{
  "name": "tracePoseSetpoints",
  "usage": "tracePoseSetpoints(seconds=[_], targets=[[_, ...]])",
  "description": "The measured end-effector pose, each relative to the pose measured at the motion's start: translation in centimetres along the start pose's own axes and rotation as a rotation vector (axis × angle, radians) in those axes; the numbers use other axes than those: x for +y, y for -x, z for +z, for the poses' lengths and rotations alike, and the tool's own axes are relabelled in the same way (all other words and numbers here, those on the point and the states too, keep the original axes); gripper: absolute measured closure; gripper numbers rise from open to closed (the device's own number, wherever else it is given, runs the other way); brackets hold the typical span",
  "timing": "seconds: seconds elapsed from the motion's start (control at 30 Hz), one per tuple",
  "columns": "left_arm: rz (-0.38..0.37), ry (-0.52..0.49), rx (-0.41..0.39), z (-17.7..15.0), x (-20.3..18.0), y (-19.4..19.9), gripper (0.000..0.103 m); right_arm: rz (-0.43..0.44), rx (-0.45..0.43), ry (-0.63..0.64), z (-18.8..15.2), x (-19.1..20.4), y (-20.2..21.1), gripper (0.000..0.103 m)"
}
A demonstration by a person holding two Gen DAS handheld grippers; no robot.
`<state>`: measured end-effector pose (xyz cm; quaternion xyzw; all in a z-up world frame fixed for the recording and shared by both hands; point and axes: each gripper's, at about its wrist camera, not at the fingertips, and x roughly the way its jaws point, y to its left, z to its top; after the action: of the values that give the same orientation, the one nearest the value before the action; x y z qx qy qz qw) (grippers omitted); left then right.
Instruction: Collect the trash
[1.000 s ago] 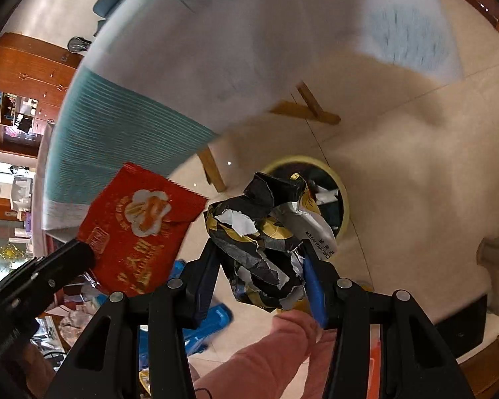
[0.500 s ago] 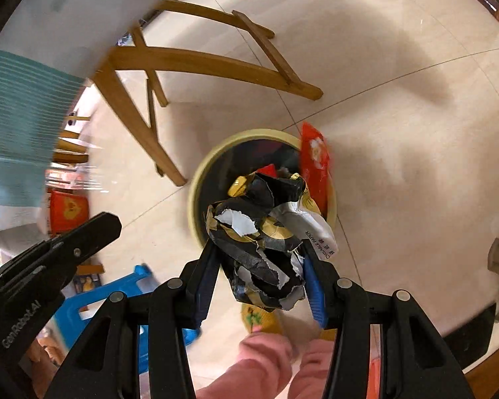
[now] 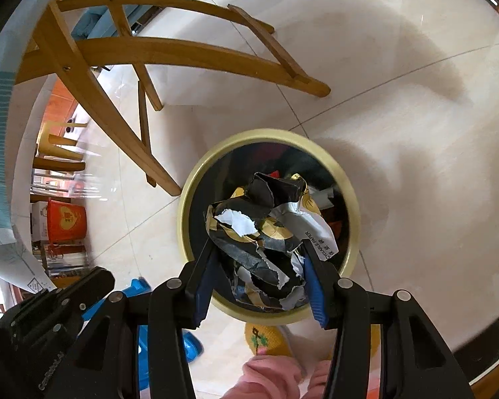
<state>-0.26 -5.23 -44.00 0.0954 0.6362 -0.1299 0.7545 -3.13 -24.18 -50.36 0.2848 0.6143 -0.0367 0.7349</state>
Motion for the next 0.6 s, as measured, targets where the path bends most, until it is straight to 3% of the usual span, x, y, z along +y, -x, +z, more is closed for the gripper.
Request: tracePoseSetpoints(seconds=[0.17,0.27,0.3,0.33,0.37,0.4,0.43,0.6], targets=[[0.005,0.013,-0.012,-0.2,0.0,0.9,0.103,0.039,0.004,-0.022,0.3,-0.4,-2.0,0.048],[0.003,0.020,-0.009,-0.2,0.0,1.0,0.098,0.058,0.000,-0.028,0.5,-0.7,-2.5,0.032],[0.006,0.027,-0.012,-0.1,0.1,1.1,0.089,0.058,-0.007,-0.020,0.6,-0.6,-2.4,0.020],[0.006,0.033,-0.017,-0.1,0.1,1.2,0.072,0.058,-0.012,-0.013,0.5,-0.5,-2.4,0.013],[0.006,0.042,-0.026,-0.1,0.2,1.3,0.062,0.061,-0.017,-0.002,0.5,-0.4,-2.4,0.013],[0.008,0.056,-0.045,0.0,0.4,1.6,0.044,0.065,-0.018,0.008,0.6,-0.2,-2.4,0.013],[0.013,0.065,-0.059,0.0,0.5,1.8,0.035,0.064,-0.018,0.019,0.6,0.0,-2.3,0.013],[0.013,0.111,-0.066,0.3,1.3,2.8,0.035,0.045,-0.021,0.056,0.9,0.9,-1.6,0.013]])
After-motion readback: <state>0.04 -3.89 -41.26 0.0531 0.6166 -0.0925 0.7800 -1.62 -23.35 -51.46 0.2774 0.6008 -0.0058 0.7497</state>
